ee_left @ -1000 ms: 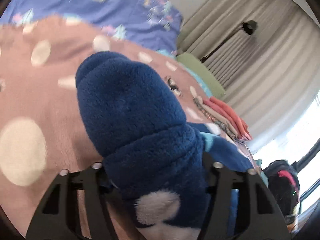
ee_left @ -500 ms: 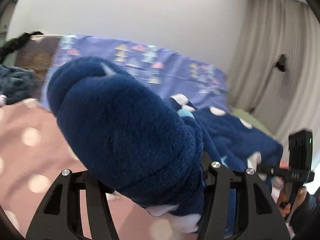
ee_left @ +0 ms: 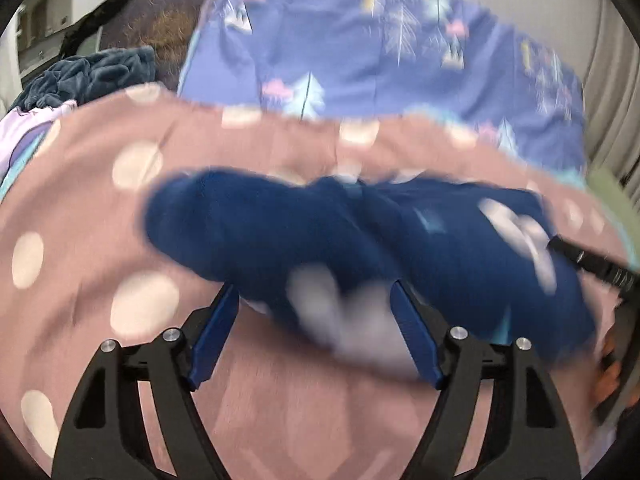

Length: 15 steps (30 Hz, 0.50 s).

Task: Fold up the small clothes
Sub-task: 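Lower the rolled bundle onto the bedspread and open both grippers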

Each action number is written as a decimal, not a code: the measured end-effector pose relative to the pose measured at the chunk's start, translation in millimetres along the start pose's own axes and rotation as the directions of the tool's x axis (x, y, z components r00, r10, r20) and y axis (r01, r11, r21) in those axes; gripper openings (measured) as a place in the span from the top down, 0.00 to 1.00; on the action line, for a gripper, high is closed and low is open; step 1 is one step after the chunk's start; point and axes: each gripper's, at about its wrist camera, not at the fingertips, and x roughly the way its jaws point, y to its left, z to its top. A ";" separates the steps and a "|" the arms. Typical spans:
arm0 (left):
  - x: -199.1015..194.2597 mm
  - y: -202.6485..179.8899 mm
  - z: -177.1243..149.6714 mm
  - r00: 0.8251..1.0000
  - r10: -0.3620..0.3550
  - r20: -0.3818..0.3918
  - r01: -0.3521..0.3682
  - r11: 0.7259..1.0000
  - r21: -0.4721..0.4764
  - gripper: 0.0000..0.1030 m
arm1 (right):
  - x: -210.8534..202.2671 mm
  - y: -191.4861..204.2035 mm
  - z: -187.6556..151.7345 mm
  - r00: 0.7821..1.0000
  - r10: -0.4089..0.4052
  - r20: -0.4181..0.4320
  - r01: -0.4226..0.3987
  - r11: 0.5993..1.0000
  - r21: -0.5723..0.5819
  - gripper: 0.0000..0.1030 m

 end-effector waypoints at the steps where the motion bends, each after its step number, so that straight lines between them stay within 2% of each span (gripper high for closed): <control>1: -1.3 0.7 -10.0 1.000 -0.023 -0.001 0.023 1.000 0.008 0.19 | -3.5 -10.7 -6.5 1.000 0.001 0.005 -0.001 0.999 0.041 0.16; 3: -12.4 -2.1 -24.8 0.998 -0.058 0.012 0.058 0.998 0.014 0.15 | -17.1 -29.3 -15.5 0.998 0.060 -0.006 -0.059 0.992 0.112 0.16; 5: -38.4 -13.2 -37.9 0.993 -0.103 0.060 0.102 0.994 0.032 0.12 | -39.1 -38.4 -26.5 0.997 0.079 0.012 -0.079 0.987 0.139 0.16; 7: -74.1 -25.7 -51.8 0.983 -0.123 0.136 0.119 0.992 0.040 0.05 | -75.6 -38.6 -42.2 0.996 0.063 0.060 -0.068 0.994 0.088 0.16; 9: -107.3 -35.8 -64.2 0.972 -0.129 0.196 0.123 0.991 0.043 0.01 | -116.5 -27.2 -63.2 0.993 0.026 0.115 -0.026 1.000 -0.003 0.13; 10: -131.0 -43.2 -72.4 0.965 -0.135 0.224 0.129 0.991 0.042 0.01 | -145.5 -20.4 -80.3 0.986 -0.003 0.165 0.013 0.998 -0.058 0.09; 11: -150.7 -52.8 -78.2 0.962 -0.134 0.239 0.128 0.991 0.039 0.01 | -172.8 -16.0 -97.0 0.976 -0.024 0.216 0.046 0.994 -0.097 0.03; 15: -218.9 -80.5 -112.9 0.961 -0.061 0.271 0.054 0.998 0.031 0.01 | -257.5 -8.2 -167.6 0.933 -0.071 0.354 0.131 0.980 -0.151 0.02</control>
